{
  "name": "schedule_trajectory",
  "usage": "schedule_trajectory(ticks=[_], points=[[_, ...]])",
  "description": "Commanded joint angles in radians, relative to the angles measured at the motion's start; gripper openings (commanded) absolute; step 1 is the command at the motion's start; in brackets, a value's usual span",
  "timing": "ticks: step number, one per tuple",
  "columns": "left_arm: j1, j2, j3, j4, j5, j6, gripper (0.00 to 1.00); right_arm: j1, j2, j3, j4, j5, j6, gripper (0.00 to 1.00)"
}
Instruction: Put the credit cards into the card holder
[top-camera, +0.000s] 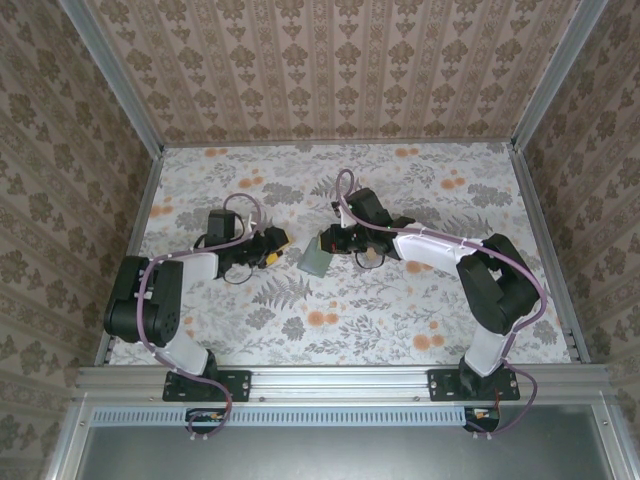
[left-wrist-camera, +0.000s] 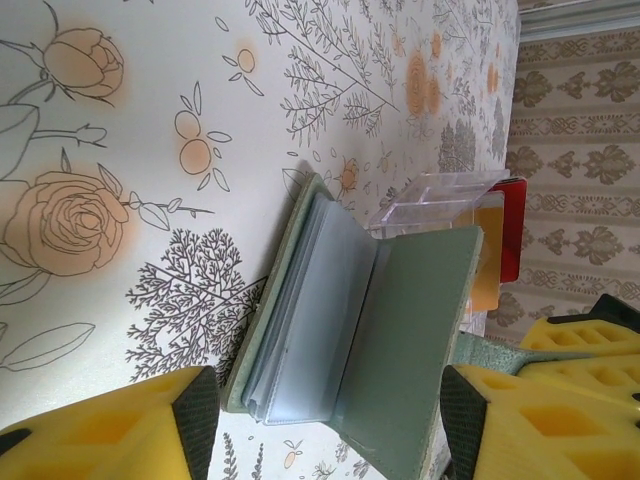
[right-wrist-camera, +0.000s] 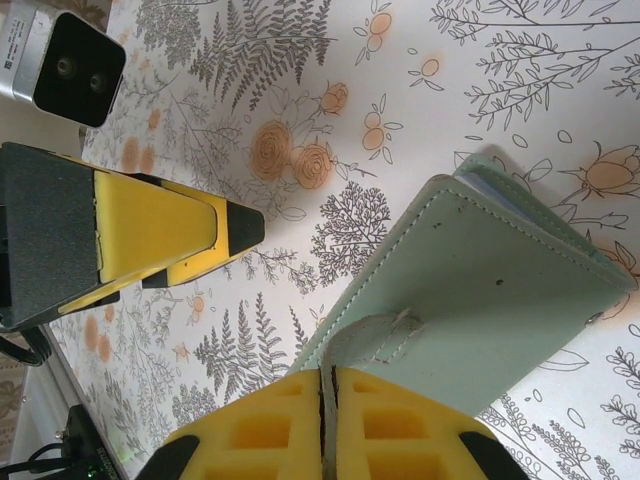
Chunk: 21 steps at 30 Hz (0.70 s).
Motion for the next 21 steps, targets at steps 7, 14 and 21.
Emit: schedule_trajectory(ticks=[7, 14, 21], points=[[-0.007, -0.007, 0.009, -0.087, -0.019, 0.078, 0.62, -0.001, -0.036, 0.004, -0.057, 0.065, -0.023, 0.07], [-0.009, 0.01, 0.028, -0.107, -0.024, 0.1, 0.62, -0.001, -0.15, -0.153, -0.122, 0.184, -0.045, 0.07], [-0.035, 0.053, 0.063, -0.117, -0.016, 0.105, 0.62, 0.011, -0.193, -0.236, -0.192, 0.333, -0.082, 0.07]])
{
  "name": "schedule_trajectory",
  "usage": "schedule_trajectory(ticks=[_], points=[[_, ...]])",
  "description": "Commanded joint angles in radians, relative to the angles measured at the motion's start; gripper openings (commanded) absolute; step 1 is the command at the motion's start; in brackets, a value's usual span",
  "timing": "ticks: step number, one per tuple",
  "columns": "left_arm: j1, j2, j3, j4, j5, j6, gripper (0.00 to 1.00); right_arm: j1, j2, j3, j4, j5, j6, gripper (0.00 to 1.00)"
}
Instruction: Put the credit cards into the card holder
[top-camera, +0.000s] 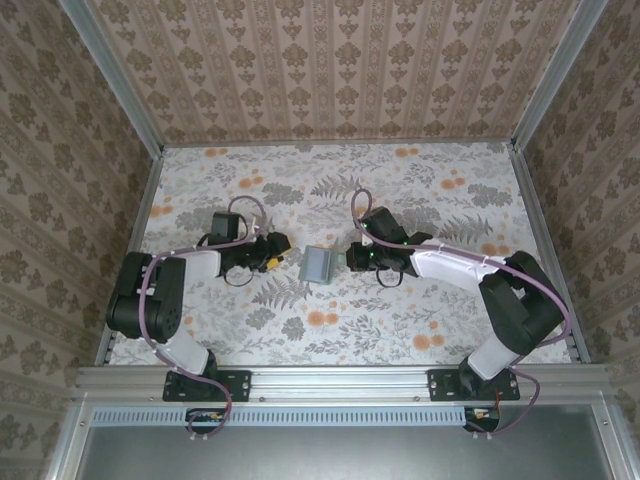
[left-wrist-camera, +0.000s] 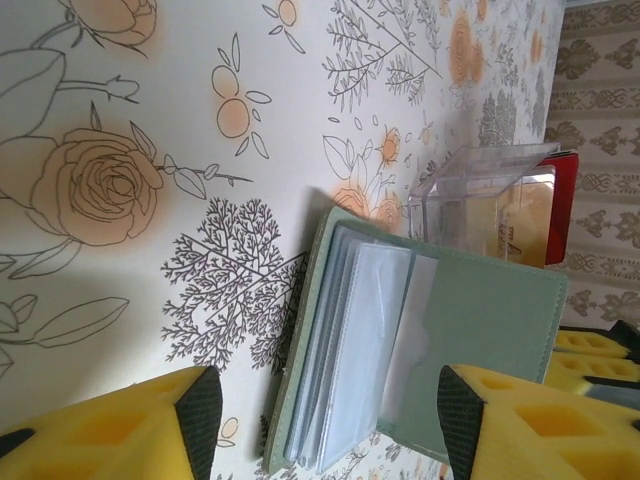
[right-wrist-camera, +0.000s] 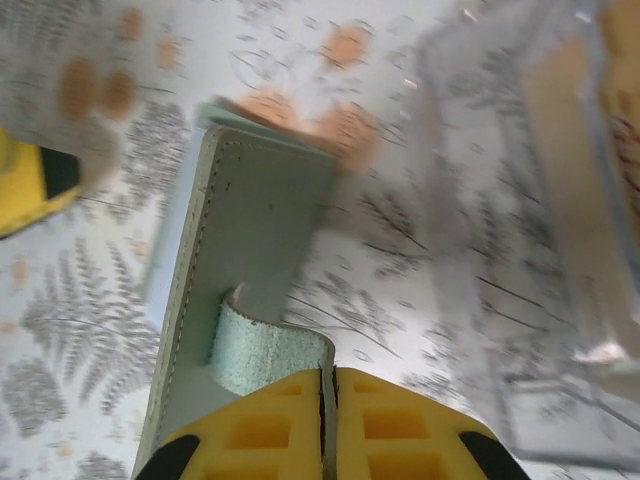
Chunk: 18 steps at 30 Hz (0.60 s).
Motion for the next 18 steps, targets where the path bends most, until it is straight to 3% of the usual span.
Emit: schedule_trajectory(ticks=[1, 13, 18], points=[[-0.025, 0.027, 0.042, -0.027, -0.002, 0.036, 0.62, 0.015, -0.015, -0.028, -0.073, 0.101, -0.037, 0.07], [-0.076, 0.101, 0.084, -0.078, -0.059, 0.073, 0.62, 0.053, 0.169, 0.08, -0.09, 0.203, -0.086, 0.08], [-0.072, 0.127, 0.062, -0.037, -0.039, 0.052, 0.62, 0.054, 0.219, 0.107, -0.06, 0.183, -0.079, 0.08]])
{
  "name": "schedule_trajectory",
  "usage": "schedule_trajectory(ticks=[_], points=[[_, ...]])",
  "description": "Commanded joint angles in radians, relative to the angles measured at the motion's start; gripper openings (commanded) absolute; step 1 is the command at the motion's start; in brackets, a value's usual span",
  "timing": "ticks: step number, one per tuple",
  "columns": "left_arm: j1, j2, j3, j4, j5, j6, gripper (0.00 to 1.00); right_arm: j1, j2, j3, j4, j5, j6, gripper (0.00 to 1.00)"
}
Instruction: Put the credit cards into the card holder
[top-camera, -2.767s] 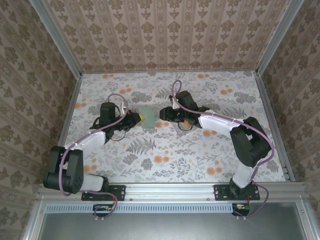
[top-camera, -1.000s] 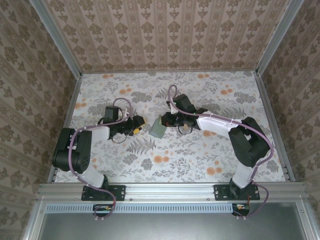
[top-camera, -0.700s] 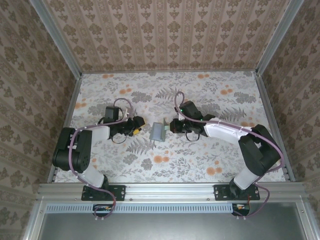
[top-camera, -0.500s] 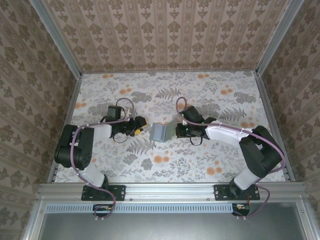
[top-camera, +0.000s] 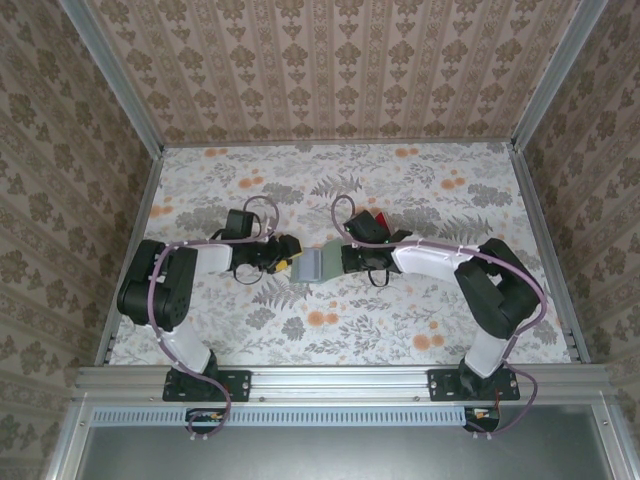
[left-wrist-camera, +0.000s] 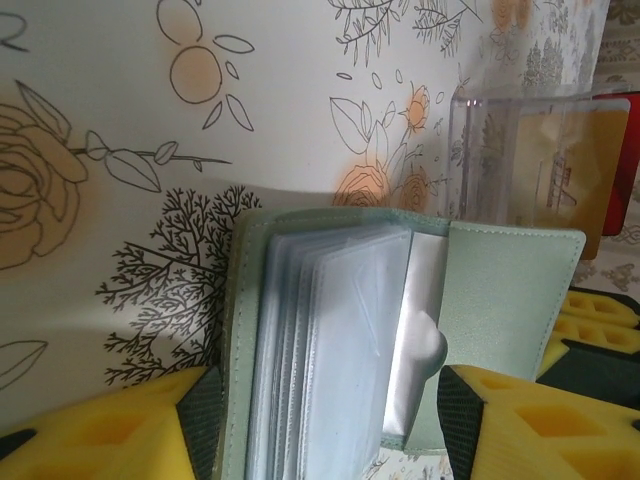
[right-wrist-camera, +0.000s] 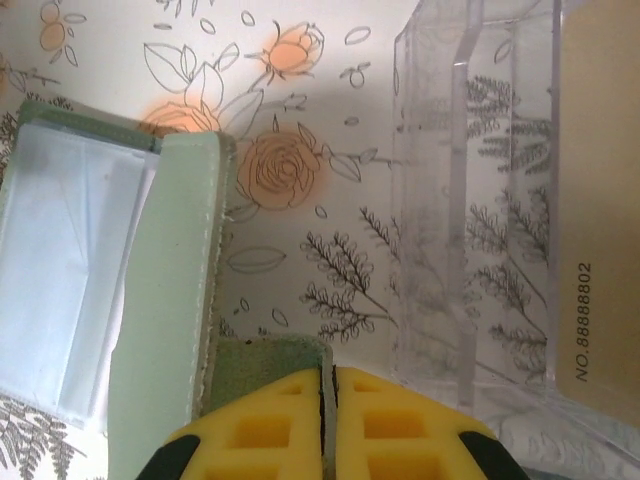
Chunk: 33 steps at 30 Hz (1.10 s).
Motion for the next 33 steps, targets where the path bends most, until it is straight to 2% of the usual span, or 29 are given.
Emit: schedule_trajectory(ticks=[1, 9, 21, 28, 33], points=[[-0.003, 0.037, -0.01, 0.013, -0.015, 0.015, 0.62, 0.002, 0.072, 0.005, -0.04, 0.029, -0.011, 0.08], [-0.003, 0.009, -0.038, 0.101, 0.043, -0.056, 0.61, -0.001, 0.069, 0.03, -0.106, 0.13, -0.027, 0.08], [-0.047, -0.084, -0.021, 0.183, 0.102, -0.164, 0.59, -0.002, 0.061, 0.028, -0.087, 0.091, -0.018, 0.11], [-0.06, -0.125, -0.002, 0.146, 0.09, -0.154, 0.57, -0.001, 0.046, 0.012, -0.082, 0.087, -0.015, 0.12], [-0.072, -0.12, 0.008, 0.071, 0.046, -0.098, 0.48, 0.002, 0.033, 0.009, -0.083, 0.084, -0.016, 0.12]])
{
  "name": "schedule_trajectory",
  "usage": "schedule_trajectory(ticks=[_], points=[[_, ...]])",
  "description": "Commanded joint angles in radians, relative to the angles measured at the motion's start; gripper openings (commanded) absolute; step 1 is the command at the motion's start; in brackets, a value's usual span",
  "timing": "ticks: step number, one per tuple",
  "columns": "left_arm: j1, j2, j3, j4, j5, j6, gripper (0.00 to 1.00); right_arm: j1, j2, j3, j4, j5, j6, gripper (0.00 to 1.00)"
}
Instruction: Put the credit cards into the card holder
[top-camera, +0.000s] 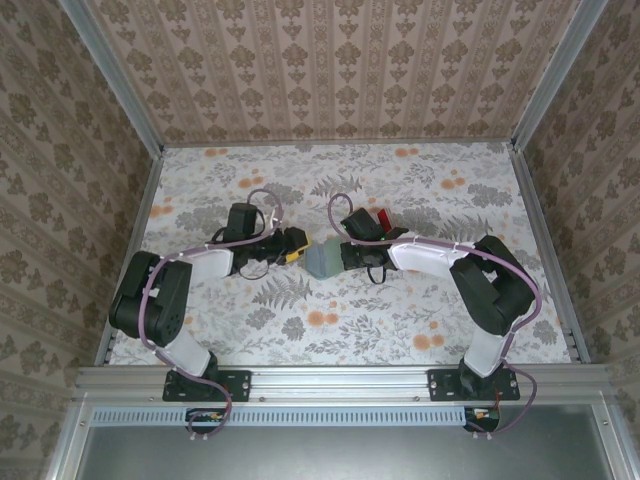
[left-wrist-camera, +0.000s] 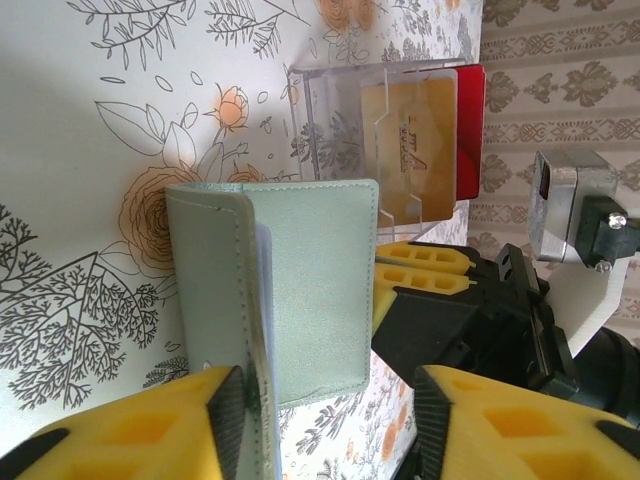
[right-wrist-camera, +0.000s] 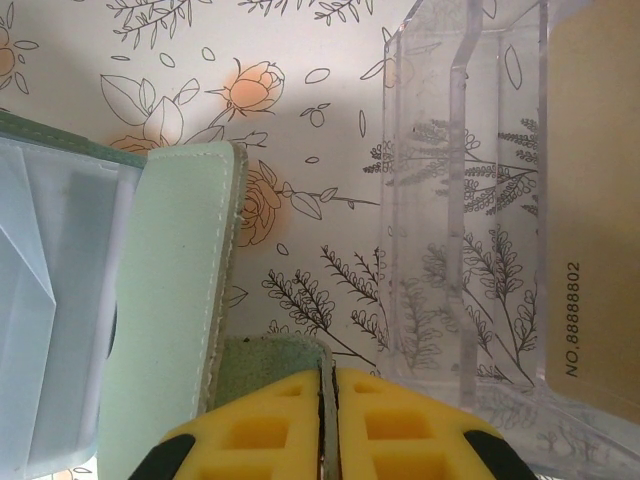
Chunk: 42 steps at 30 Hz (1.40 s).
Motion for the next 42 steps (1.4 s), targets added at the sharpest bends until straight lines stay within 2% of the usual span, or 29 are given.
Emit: schedule_trajectory(ticks=[1, 5, 10, 17, 24, 32, 37, 42], points=[[-0.008, -0.014, 0.021, -0.049, -0.012, 0.038, 0.45, 0.002, 0.004, -0.027, -0.058, 0.003, 0.008, 0.12], [-0.01, 0.004, 0.017, -0.045, -0.016, 0.042, 0.38, 0.003, -0.009, -0.035, -0.05, -0.008, 0.008, 0.12], [-0.011, 0.015, 0.021, -0.045, -0.018, 0.048, 0.11, 0.003, -0.021, -0.044, -0.047, -0.01, 0.008, 0.12], [-0.01, 0.0, 0.038, -0.116, -0.046, 0.097, 0.0, 0.004, -0.032, -0.054, -0.038, -0.018, 0.007, 0.12], [-0.008, -0.014, 0.038, -0.136, -0.052, 0.112, 0.0, 0.004, -0.043, -0.051, -0.041, -0.029, 0.003, 0.18], [0.014, -0.06, 0.044, -0.188, -0.066, 0.133, 0.0, 0.004, -0.107, -0.04, -0.068, -0.044, -0.005, 0.39], [0.014, -0.067, 0.045, -0.184, -0.057, 0.126, 0.0, 0.005, -0.133, -0.036, -0.072, -0.081, -0.009, 0.42], [0.013, -0.085, 0.045, -0.204, -0.062, 0.13, 0.0, 0.004, -0.246, -0.078, -0.026, -0.132, 0.003, 0.42]])
